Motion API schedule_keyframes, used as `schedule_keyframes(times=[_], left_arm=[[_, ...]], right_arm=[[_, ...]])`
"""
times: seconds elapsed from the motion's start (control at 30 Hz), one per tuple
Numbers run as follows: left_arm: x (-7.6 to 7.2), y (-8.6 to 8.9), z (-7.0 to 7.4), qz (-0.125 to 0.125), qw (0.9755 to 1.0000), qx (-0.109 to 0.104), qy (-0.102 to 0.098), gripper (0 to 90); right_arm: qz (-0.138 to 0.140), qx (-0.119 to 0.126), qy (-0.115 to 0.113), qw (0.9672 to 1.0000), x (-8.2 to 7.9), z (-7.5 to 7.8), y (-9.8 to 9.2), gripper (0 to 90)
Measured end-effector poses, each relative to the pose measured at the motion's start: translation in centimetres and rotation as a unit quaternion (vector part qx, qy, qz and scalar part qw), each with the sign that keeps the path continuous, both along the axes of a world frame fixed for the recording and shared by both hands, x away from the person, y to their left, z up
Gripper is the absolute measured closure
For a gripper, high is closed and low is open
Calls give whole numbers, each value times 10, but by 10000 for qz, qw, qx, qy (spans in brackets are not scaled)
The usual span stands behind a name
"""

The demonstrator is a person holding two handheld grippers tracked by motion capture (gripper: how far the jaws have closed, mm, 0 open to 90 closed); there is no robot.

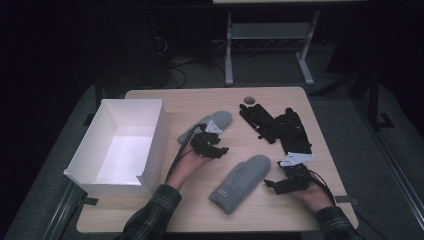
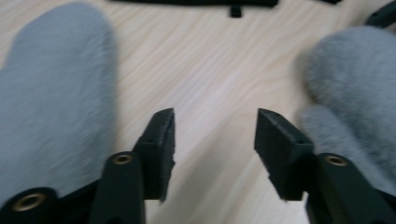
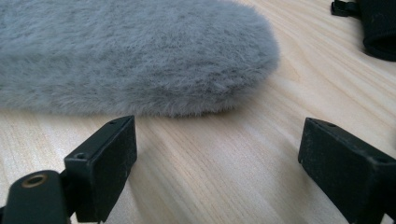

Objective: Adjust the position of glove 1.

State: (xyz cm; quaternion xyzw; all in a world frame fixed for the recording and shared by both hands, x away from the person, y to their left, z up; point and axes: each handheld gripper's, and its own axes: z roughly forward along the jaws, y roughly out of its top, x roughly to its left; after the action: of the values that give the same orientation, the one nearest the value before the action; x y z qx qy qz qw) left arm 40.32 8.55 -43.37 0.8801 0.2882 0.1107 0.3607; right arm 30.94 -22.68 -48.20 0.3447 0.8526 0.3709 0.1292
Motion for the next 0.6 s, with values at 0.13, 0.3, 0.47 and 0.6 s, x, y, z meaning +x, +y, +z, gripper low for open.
schedule_keyframes(times=[0.13,0.3,0.47,0.6], left_arm=[[9,14,3,257,9995,-113,-134,408],[26,26,8,615,9977,-191,-188,339],[43,31,9,809,9963,-81,-282,325],[56,33,5,925,9951,69,-353,327]], right_arm=[[-1,-3,0,10000,0,0,0,113],[-7,-2,-1,10000,0,0,0,114],[-11,-1,1,10000,0,0,0,114],[-8,-4,0,10000,0,0,0,114]])
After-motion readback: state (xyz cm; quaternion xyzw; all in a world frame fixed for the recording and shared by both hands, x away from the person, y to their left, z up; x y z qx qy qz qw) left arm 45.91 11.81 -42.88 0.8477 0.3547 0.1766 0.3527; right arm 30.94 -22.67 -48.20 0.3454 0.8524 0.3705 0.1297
